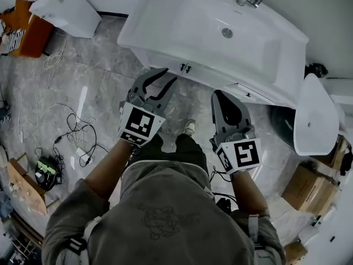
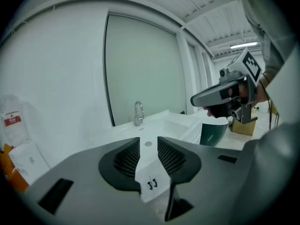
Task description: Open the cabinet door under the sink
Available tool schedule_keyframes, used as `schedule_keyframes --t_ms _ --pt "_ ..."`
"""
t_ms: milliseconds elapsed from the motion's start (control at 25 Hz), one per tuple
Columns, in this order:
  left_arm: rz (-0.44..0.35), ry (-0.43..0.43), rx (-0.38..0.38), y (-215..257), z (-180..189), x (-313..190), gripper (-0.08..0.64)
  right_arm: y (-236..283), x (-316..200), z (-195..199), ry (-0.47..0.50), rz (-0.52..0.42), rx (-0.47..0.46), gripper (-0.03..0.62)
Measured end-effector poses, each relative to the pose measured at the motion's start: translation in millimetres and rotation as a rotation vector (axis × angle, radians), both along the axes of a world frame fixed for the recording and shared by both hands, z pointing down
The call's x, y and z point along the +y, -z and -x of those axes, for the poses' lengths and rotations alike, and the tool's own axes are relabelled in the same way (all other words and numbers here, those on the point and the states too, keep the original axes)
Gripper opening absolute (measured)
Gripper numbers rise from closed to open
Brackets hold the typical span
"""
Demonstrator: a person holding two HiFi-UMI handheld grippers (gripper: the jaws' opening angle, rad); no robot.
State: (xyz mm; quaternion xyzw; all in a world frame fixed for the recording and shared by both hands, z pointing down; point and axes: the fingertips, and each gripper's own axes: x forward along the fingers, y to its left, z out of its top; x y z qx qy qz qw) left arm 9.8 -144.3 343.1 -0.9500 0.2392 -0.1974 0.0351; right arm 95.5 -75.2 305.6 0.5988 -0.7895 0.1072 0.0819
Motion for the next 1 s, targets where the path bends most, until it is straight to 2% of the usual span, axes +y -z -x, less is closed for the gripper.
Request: schedule_keyframes --t_ms 480,640,800,1000 --pt "0.173 0.077 -0.101 -170 -33 -42 0.117 -101 -28 -11 -0.034 0.063 -0.028 0.034" --pt "0.189 0.118 -0.11 -215 -40 -58 0.117 -132 -34 -11 -0.03 0.067 -0.044 0.033" --pt "0.257 0.141 -0.097 -272 -46 -64 0.117 -164 -37 -8 -0.04 0.085 -0.059 0.034" --pt "0.238 0.101 -0.192 -338 -59 -66 0.117 -202 -41 -8 -0.063 0.101 -0.091 0.033"
